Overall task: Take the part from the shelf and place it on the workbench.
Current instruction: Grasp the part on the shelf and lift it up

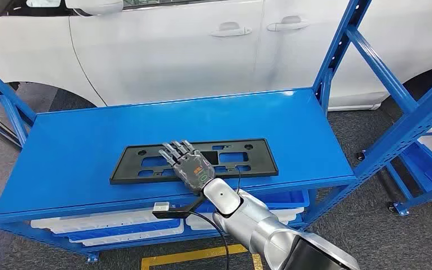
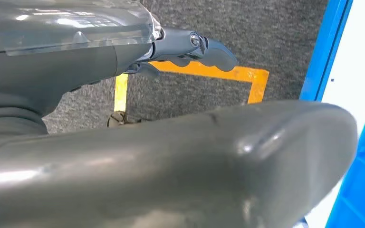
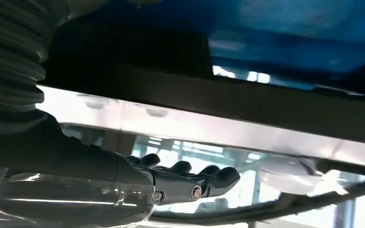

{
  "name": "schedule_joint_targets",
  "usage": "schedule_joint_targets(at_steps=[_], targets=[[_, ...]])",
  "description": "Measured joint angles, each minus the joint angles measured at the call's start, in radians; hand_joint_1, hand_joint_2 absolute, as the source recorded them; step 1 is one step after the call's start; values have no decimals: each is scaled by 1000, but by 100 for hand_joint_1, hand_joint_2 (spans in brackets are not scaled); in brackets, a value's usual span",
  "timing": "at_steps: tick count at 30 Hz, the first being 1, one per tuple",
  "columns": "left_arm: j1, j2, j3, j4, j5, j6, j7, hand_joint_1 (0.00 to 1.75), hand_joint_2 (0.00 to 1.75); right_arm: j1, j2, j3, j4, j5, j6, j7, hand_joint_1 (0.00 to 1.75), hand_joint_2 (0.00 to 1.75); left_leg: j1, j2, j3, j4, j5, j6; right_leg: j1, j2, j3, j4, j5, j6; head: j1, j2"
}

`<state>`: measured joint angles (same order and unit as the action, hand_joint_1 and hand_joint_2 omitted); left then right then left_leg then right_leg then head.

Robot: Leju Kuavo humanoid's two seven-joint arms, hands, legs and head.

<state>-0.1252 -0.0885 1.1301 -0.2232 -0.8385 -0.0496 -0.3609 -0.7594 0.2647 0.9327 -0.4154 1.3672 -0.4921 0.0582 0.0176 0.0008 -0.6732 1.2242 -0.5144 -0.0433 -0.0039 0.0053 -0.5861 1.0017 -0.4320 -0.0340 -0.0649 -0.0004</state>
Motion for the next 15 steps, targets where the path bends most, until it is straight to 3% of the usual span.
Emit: schedule_joint_targets(at_steps=[1, 2, 3, 5, 8, 9, 10, 12, 13, 14, 15], targets=[[0, 0, 0, 0, 0, 0, 0, 0, 0, -3, -1, -5, 5, -1, 4, 9, 112, 175, 1, 0, 25, -49, 23, 1, 0, 0, 2, 0, -1, 1, 0, 0], [0, 1, 0, 0, 0, 0, 0, 0, 0, -7, -2, -10, 9, -2, 8, 16, 127, 175, 1, 0, 46, -92, 36, 3, 0, 0, 3, 0, -1, 3, 0, 0], [-1, 1, 0, 0, 0, 0, 0, 0, 0, -13, -6, -21, 18, -4, 16, 29, 171, 175, 0, -1, 80, -161, 61, 8, 2, 1, 5, 1, -3, 8, 0, 0], [-2, 2, 0, 0, -1, 0, 0, 0, 0, -24, -18, -44, 33, -9, 34, 47, 175, 175, -5, -2, 111, -224, 73, 22, 4, 1, 6, 2, -3, 19, 0, 0], [-1, 2, -1, 0, -2, 0, 1, 0, 0, -34, -40, -81, 49, -12, 47, 54, 175, 175, -5, -2, 111, -229, 79, 43, 3, 0, 3, 7, -7, 37, 0, 0], [-2, 2, -1, 0, -2, 0, 1, 0, 0, -36, -46, -91, 53, -12, 48, 54, 175, 175, -3, -1, 111, -231, 83, 50, 2, 0, -6, 28, -22, 42, 0, 0], [-2, 2, -1, 0, -2, 0, 1, 0, 0, -38, -52, -99, 56, -12, 49, 54, 175, 175, -1, -1, 110, -234, 85, 55, 1, 0, -24, 69, -49, 46, 0, 0], [-3, 3, -1, 0, -2, 0, 2, 0, 0, -39, -62, -109, 64, -12, 51, 54, 175, 175, -3, 0, 106, -233, 87, 60, -1, 0, -87, 202, -116, 51, 0, 0], [-2, 3, -1, 0, -2, 0, 2, 0, 0, -38, -66, -113, 68, -12, 53, 54, 175, 175, -3, 0, 104, -233, 88, 61, -2, -1, -115, 260, -136, 53, 0, 0], [-2, 3, -1, 0, -2, 0, 2, 0, 0, -36, -69, -117, 72, -12, 55, 53, 175, 175, -4, 0, 103, -232, 88, 61, -2, -1, -130, 289, -138, 52, 0, 0], [-2, 3, -1, 0, -2, -1, 2, 0, 0, -36, -72, -122, 75, -11, 57, 52, 175, 175, -5, -1, 102, -232, 88, 61, -2, -1, -125, 277, -120, 51, 0, 0]])
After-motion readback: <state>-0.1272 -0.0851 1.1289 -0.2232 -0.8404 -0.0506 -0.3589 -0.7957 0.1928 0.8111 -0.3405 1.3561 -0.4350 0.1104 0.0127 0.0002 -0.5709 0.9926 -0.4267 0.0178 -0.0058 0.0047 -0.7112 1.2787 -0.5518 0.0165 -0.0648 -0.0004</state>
